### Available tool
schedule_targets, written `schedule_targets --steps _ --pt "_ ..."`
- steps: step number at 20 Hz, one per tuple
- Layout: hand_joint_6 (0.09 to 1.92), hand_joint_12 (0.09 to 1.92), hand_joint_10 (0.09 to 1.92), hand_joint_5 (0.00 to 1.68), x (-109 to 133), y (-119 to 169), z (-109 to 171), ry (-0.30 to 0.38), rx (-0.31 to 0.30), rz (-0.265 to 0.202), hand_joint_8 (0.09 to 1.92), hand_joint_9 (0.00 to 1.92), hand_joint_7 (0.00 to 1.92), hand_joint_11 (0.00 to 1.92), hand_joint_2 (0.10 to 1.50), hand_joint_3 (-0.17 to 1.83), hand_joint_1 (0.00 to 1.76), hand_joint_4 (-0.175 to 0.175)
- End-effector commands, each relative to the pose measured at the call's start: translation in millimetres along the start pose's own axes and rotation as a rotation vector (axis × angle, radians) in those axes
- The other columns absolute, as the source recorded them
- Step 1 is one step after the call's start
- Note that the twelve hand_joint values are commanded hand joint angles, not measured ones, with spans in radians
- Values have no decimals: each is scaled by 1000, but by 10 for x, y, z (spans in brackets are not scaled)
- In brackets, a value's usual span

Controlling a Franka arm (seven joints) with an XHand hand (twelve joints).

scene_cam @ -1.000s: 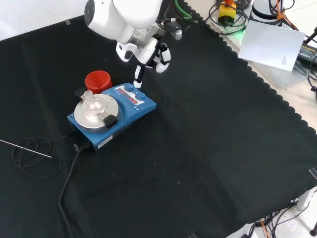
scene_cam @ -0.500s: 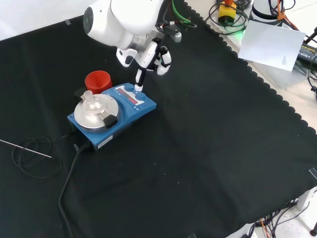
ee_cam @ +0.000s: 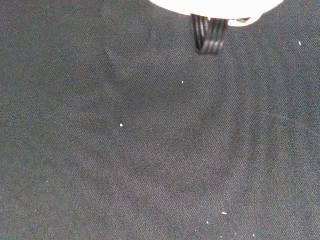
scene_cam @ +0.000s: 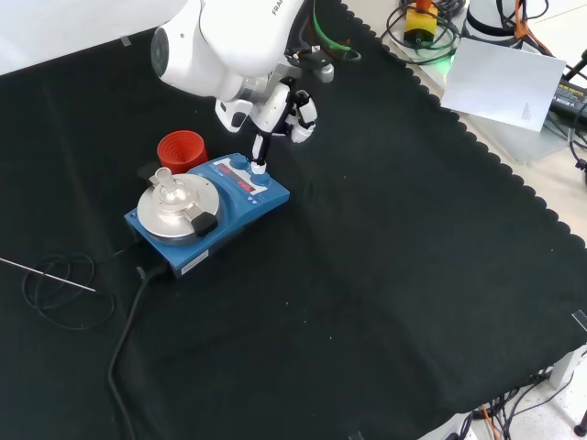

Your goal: Turn on the heater.

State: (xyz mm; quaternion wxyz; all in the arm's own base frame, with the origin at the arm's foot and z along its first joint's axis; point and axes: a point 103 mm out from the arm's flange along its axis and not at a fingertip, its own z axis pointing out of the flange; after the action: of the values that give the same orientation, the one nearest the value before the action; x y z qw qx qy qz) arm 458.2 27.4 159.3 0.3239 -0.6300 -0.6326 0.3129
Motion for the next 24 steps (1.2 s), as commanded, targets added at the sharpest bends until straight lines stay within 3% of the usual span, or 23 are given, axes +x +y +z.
schedule_targets --steps 1,24 --pt "87 1532 1409 255 -1 10 2 -12 15 10 1638 1854 1725 1920 689 1044 1486 -50" --pt "87 1522 1411 264 -44 42 6 -12 17 10 1629 1856 1734 1920 683 1065 1488 -50"
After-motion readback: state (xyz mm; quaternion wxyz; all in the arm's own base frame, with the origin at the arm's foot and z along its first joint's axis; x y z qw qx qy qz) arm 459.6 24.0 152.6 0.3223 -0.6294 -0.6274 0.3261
